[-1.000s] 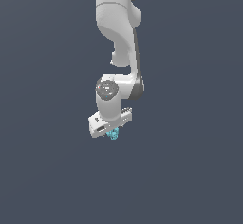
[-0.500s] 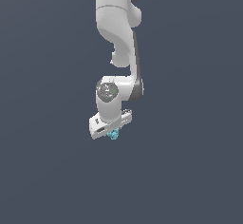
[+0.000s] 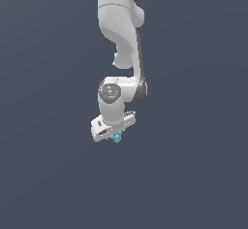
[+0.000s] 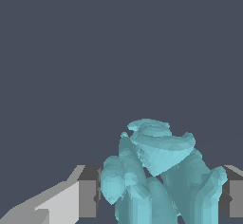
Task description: Pick up the object and move it to a goal position.
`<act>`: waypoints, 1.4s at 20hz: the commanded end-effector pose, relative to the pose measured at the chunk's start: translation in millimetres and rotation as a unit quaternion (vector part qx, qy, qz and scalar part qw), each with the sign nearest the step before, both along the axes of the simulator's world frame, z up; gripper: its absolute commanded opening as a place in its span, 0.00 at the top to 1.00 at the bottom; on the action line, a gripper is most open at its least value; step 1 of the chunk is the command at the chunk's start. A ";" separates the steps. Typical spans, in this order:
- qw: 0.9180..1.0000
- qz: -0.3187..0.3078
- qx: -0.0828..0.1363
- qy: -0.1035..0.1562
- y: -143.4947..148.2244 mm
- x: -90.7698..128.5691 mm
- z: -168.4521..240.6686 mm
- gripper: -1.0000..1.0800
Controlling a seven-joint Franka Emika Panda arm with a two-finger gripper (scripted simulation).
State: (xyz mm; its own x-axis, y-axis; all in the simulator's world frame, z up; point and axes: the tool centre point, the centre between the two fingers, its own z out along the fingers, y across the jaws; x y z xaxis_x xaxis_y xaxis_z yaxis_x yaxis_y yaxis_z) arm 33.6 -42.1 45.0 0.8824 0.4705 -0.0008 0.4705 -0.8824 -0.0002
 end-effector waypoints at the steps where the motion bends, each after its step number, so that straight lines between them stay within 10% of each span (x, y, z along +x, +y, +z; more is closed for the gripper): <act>1: 1.000 0.000 0.000 -0.001 3.6 1.6 8.2 1.00; 28: 1.000 0.000 0.000 0.000 103.4 43.0 243.6 1.00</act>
State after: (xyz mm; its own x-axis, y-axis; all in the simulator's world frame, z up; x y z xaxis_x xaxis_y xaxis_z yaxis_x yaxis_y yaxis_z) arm 74.7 57.0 278.1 0.8817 0.4719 0.0017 0.4719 -0.8817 0.0009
